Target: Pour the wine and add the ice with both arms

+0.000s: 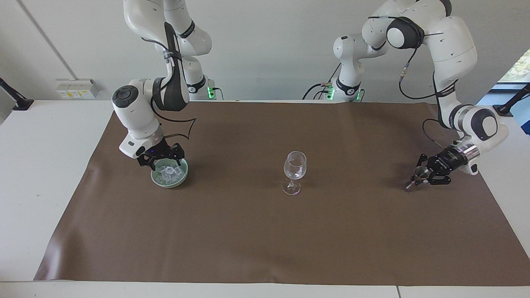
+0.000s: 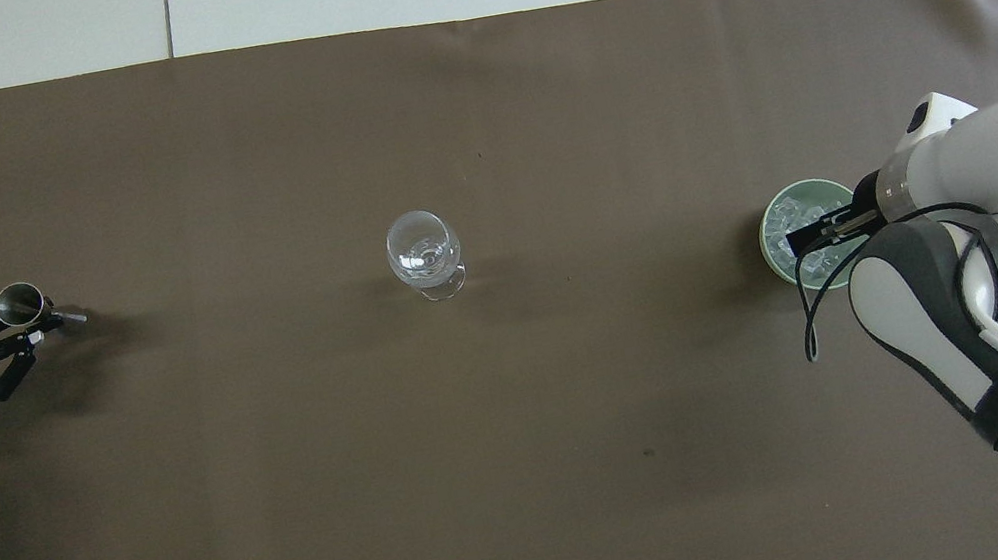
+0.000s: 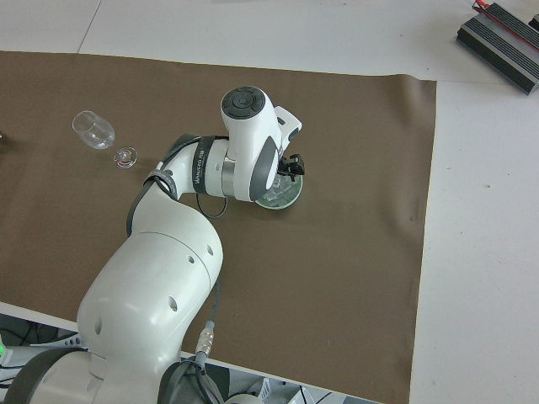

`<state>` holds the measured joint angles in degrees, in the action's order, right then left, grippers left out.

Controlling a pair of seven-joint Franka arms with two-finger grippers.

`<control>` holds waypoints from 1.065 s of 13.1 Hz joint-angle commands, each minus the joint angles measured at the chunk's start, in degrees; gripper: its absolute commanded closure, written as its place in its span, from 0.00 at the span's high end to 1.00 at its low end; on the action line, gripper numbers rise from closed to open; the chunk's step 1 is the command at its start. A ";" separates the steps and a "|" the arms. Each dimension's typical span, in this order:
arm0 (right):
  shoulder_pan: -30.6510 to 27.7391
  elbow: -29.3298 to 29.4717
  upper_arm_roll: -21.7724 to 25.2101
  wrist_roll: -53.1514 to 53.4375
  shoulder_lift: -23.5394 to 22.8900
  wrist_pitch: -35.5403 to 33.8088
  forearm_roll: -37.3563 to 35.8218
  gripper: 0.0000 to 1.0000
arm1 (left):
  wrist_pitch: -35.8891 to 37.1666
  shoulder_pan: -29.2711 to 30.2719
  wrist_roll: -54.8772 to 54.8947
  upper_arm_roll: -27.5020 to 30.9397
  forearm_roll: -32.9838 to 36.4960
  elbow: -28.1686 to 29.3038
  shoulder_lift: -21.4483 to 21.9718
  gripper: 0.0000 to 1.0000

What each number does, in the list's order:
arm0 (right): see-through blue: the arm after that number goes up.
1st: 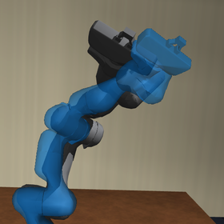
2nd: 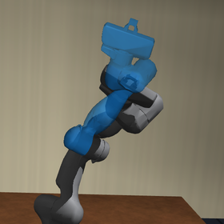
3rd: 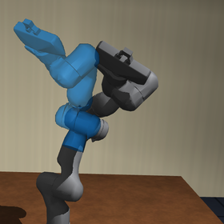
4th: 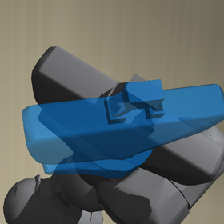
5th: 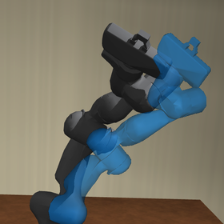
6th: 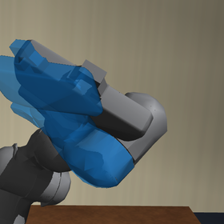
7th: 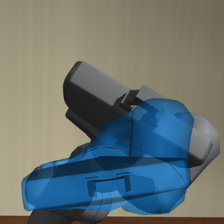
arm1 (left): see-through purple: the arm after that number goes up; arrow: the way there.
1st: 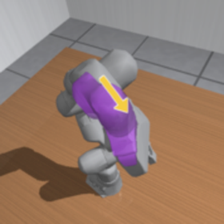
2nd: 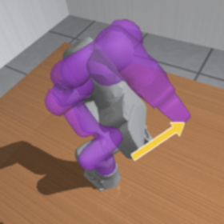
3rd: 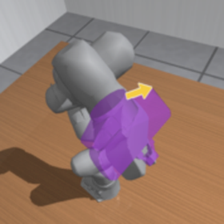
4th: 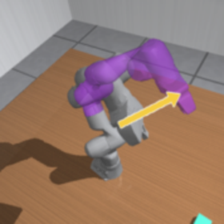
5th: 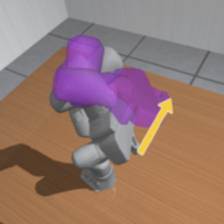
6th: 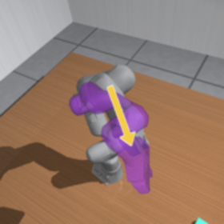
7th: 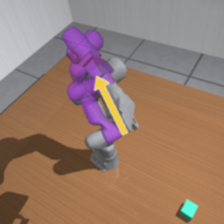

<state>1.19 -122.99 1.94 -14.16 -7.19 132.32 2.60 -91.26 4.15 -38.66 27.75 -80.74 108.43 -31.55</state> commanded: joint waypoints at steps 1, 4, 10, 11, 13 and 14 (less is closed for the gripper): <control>-0.75 -0.49 -0.27 -1.04 -0.98 2.15 0.04 1.00 | 2.46 2.07 0.78 -0.06 -2.83 0.64 -3.14 0.00; -0.75 -0.41 -0.36 -0.43 -1.16 2.32 0.22 0.83 | 4.24 2.96 1.66 -0.15 -3.02 0.20 -3.95 0.00; -0.75 -0.32 -0.36 0.10 -1.16 2.24 0.30 0.63 | 4.24 3.14 1.57 -0.15 -3.02 0.03 -4.04 0.41; -0.75 -0.32 -0.36 0.36 -1.07 2.24 0.31 0.61 | 4.33 3.23 1.57 -0.15 -3.02 -0.06 -4.04 0.62; -0.75 -0.23 -0.36 0.45 -1.16 2.24 0.22 0.58 | 5.03 4.01 1.40 -0.15 -2.85 -1.11 -3.95 0.72; -0.66 -0.23 -0.36 0.45 -1.16 2.24 0.22 0.53 | 5.64 4.02 1.31 0.11 -2.67 -1.81 -4.04 0.83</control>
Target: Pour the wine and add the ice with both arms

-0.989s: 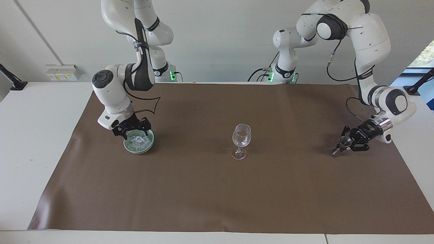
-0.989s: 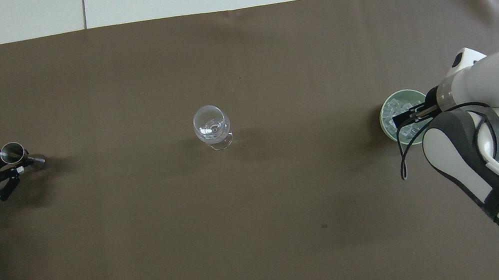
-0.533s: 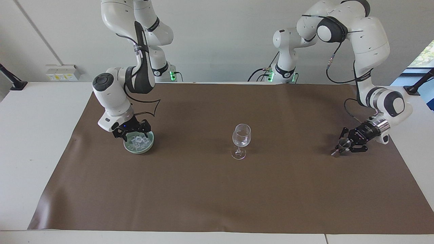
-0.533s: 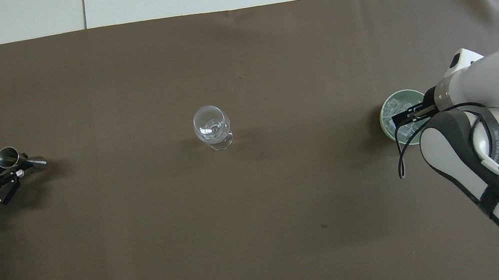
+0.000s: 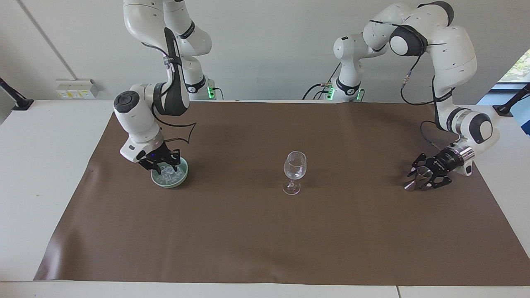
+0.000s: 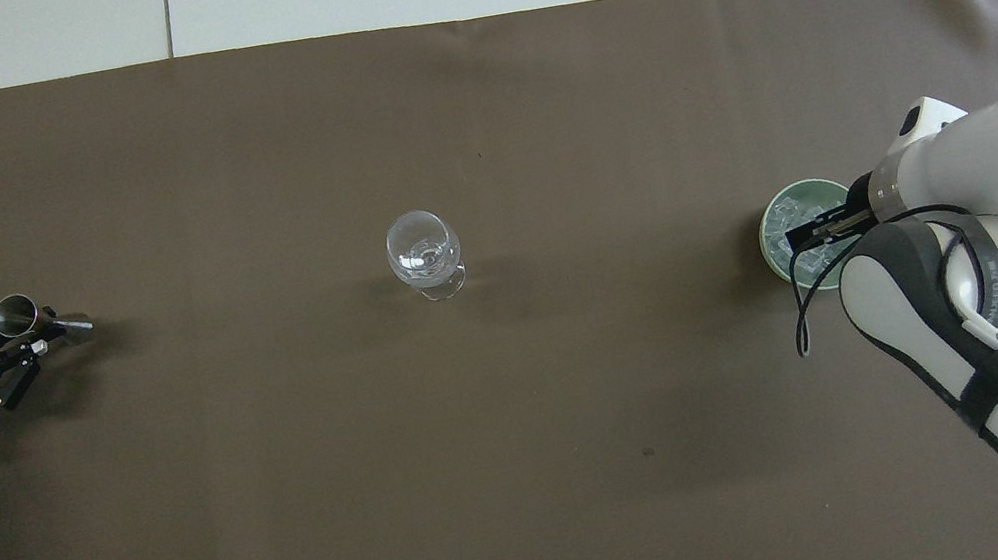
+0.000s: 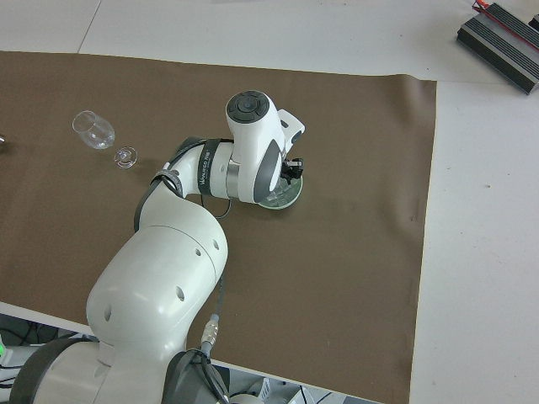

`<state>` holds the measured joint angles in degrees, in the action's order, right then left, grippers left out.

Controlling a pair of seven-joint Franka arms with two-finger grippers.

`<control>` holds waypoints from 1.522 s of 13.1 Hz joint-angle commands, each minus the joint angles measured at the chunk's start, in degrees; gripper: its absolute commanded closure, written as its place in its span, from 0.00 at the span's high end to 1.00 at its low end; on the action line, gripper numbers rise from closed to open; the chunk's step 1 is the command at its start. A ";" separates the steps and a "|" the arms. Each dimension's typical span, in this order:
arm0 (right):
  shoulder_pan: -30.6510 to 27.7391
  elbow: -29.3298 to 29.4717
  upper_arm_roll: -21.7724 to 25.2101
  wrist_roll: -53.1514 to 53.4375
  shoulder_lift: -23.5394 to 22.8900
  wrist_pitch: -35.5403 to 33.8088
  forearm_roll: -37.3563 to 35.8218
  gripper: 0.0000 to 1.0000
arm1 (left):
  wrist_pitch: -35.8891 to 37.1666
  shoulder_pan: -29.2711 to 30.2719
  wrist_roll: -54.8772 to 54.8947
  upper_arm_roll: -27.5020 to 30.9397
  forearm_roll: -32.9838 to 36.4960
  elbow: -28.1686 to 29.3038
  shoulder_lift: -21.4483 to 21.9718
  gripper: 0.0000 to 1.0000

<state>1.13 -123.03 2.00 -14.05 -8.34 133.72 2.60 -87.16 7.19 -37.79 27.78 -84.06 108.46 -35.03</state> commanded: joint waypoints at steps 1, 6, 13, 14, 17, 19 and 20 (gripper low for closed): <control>-0.60 -0.11 -0.42 0.34 -0.01 0.84 0.21 0.50 | 1.73 0.99 0.43 0.26 0.73 -2.38 -0.48 1.00; -0.60 0.42 -0.42 0.08 -0.10 0.31 0.21 0.41 | 4.88 1.07 0.61 1.83 6.61 -7.29 0.23 1.00; -0.69 1.30 -0.42 0.43 -0.27 -0.39 0.30 0.16 | 2.89 -3.14 0.70 5.27 20.74 -11.60 11.37 1.00; -0.69 1.48 -0.50 0.43 -0.36 -0.39 0.30 0.10 | 2.53 -3.23 -0.26 4.49 24.17 -13.78 12.69 1.00; -0.51 3.49 -0.50 0.60 -0.54 -2.40 0.38 0.00 | 2.88 -3.23 0.61 2.02 28.05 -16.18 16.04 1.00; -0.43 7.17 -0.50 1.65 -0.02 -7.49 0.82 0.00 | 0.52 -3.23 0.87 -3.58 35.50 -16.70 20.33 1.00; -0.34 8.93 -0.68 4.18 0.60 -9.60 0.91 0.00 | -1.76 -3.23 1.40 -6.57 39.46 -16.53 22.88 1.00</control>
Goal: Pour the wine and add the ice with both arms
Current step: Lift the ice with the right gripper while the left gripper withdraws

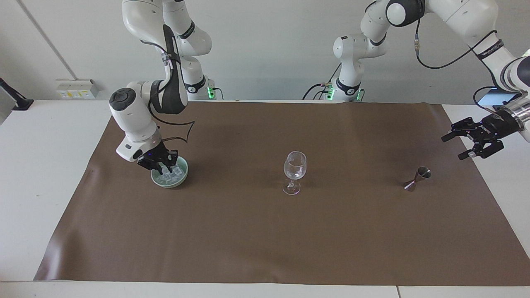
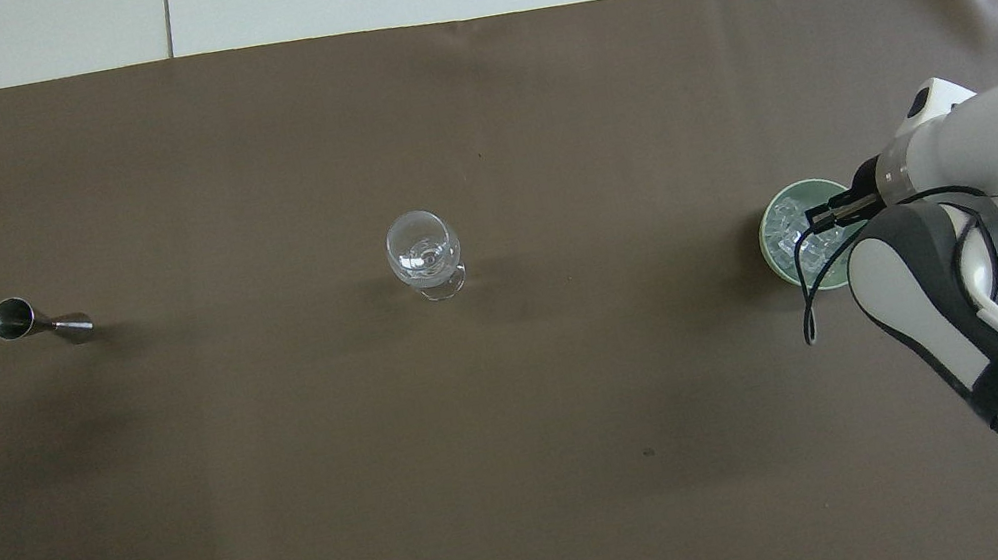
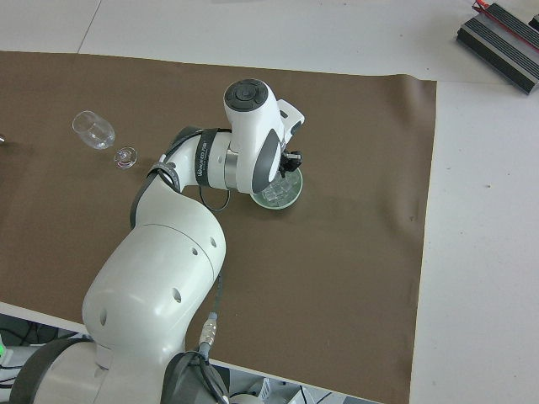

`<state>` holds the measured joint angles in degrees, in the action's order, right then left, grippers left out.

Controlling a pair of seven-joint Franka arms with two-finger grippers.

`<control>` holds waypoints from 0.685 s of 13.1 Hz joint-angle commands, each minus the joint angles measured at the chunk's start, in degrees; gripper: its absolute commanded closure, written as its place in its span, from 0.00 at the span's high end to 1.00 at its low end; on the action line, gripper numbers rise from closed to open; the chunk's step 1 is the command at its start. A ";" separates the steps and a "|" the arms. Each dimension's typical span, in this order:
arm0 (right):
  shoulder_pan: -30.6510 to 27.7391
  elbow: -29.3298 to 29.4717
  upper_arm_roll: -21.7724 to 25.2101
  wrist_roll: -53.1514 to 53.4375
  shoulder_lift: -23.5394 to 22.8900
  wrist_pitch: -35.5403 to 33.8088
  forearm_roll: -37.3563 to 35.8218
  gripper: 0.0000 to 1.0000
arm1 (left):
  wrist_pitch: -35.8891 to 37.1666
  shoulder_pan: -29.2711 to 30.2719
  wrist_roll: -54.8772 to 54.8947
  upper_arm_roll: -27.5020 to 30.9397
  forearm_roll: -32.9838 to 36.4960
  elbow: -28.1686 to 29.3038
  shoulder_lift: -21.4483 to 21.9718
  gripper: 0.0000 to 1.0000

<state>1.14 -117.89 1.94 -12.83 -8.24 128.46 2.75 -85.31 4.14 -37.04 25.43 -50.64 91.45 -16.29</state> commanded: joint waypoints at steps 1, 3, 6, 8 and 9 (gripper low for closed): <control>-0.26 5.81 -0.79 5.51 0.94 -6.71 0.76 0.00 | -4.68 -0.10 2.22 -7.29 10.51 0.66 6.08 1.00; -0.26 10.12 -0.97 8.07 1.03 -11.37 0.76 0.00 | -6.44 0.16 3.73 -11.09 16.70 1.27 9.60 1.00; 0.18 15.48 -1.84 13.87 1.56 -17.17 0.76 0.00 | -7.41 0.16 10.81 -16.70 25.71 1.10 12.85 1.00; 0.18 19.43 -3.43 17.03 1.64 -20.95 0.85 0.00 | -8.03 0.16 13.21 -21.37 33.03 1.10 14.61 1.00; 0.18 21.20 -4.91 19.66 1.73 -22.45 0.85 0.00 | -8.21 0.16 16.18 -22.52 34.89 1.10 15.32 1.00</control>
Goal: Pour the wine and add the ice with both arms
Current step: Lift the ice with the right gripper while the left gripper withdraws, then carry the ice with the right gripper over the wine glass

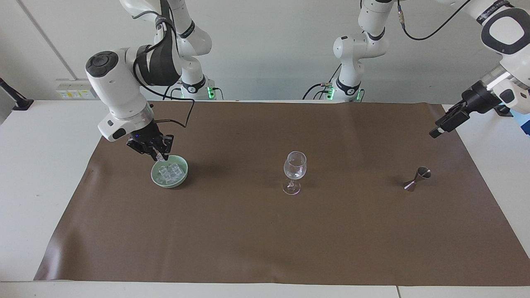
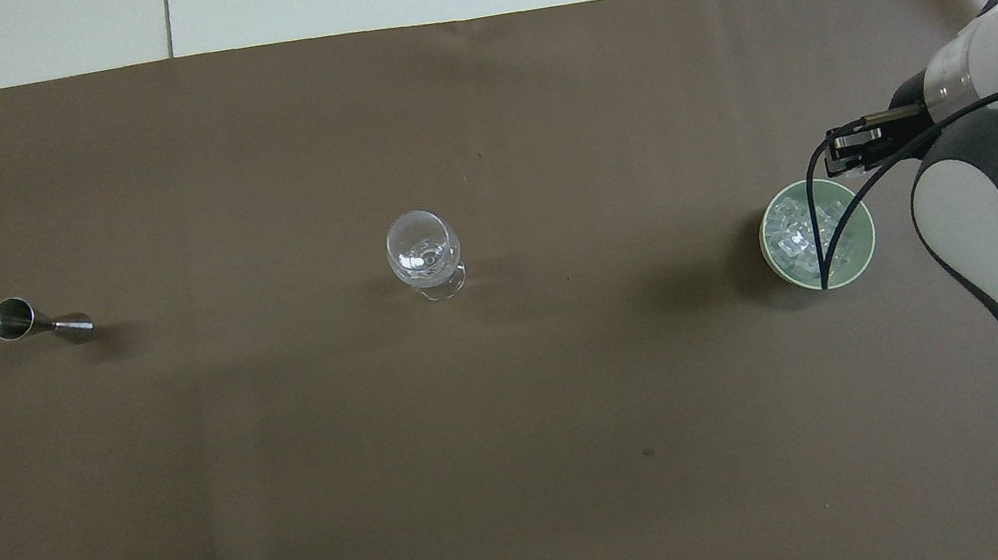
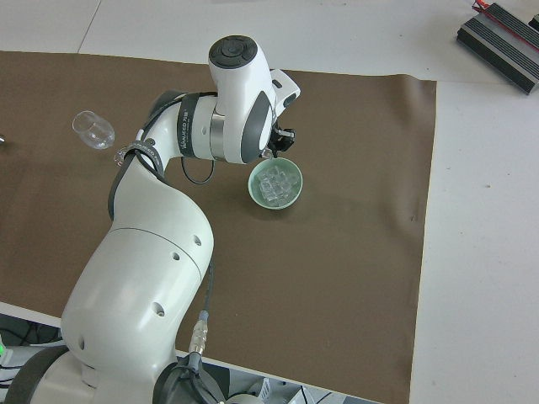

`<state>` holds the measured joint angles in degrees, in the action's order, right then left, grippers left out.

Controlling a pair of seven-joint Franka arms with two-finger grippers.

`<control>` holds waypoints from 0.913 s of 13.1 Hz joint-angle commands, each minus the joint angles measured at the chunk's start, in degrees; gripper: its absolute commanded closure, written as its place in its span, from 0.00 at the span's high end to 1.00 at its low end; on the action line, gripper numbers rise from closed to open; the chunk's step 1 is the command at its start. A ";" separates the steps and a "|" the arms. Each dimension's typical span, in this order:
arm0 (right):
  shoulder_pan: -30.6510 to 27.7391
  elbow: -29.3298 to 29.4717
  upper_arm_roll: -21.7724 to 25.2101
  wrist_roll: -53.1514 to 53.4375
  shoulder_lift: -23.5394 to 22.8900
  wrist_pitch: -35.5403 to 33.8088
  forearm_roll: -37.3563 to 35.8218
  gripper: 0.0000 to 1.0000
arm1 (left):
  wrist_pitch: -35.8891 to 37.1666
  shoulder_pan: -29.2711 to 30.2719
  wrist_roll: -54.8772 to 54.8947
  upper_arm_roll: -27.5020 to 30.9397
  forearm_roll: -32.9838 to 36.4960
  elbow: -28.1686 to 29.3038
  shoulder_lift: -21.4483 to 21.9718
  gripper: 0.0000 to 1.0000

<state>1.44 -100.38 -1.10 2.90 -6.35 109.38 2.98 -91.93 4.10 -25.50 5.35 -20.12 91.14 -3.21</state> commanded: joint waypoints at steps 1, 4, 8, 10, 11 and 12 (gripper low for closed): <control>-0.12 5.35 -3.20 6.48 -0.24 -4.68 0.62 0.00 | -1.59 0.03 9.20 -2.63 5.52 1.40 2.86 1.00; 0.15 7.74 -7.76 14.65 -0.41 -5.41 0.45 0.00 | -1.32 -0.15 22.91 -3.33 8.86 0.35 3.39 1.00; 0.23 9.59 -17.60 31.17 -1.82 -0.67 0.45 0.00 | -0.97 -3.04 27.35 -4.56 15.36 -3.68 3.39 1.00; 0.32 11.60 -21.82 38.90 -4.18 2.58 0.19 0.00 | -0.71 -4.10 27.70 -4.73 16.33 -7.02 3.39 1.00; 0.32 13.00 -23.67 42.42 -5.85 3.99 -0.25 0.00 | 0.77 -4.19 28.66 -5.00 17.38 -7.12 3.74 1.00; 0.32 14.15 -25.26 45.24 -7.52 5.22 -0.52 0.00 | 3.05 -4.19 29.28 -6.13 18.61 -7.12 5.13 1.00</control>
<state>2.41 -90.42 -23.81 43.72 -9.48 113.27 3.00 -91.74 0.39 2.01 -0.14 -3.94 84.64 0.37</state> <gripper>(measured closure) 0.687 0.000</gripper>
